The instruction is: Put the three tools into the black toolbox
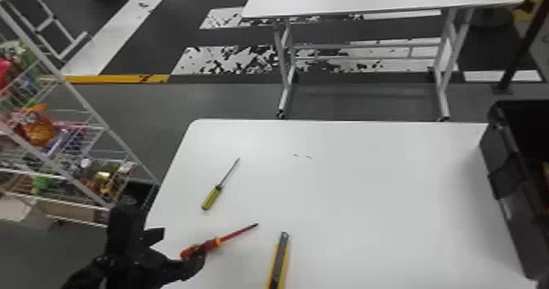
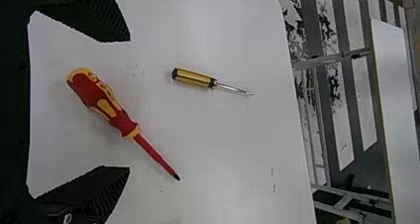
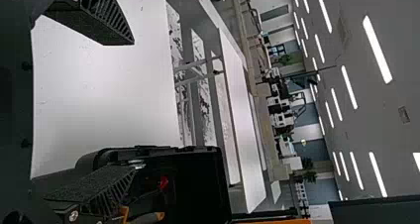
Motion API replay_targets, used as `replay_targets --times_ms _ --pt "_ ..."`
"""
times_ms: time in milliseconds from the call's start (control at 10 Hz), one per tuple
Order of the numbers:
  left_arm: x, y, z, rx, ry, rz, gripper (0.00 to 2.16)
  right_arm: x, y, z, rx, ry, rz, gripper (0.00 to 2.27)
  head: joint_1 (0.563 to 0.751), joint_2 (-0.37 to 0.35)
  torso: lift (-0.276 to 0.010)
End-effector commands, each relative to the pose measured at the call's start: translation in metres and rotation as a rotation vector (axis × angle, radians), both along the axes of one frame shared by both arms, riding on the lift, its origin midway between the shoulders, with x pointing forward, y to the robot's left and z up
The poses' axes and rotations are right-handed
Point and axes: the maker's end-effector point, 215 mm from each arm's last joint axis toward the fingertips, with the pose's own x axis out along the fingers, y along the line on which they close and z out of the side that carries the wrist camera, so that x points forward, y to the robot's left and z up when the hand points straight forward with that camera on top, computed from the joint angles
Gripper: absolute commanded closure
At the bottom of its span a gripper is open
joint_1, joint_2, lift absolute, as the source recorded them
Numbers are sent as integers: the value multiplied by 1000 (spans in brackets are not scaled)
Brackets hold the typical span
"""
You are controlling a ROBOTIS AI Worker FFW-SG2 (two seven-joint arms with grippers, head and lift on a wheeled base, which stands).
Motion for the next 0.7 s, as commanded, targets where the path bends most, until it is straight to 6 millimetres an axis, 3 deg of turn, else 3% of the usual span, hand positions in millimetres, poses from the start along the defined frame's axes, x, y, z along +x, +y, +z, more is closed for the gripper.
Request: replay_targets --times_ms 0,600 --pt "-3 1 -12 32 61 -61 70 -4 -4 1 -5 4 -5 103 695 251 -51" --pt "-2 18 -6 66 145 -203 76 -14 -11 3 -17 12 -10 107 695 252 -51"
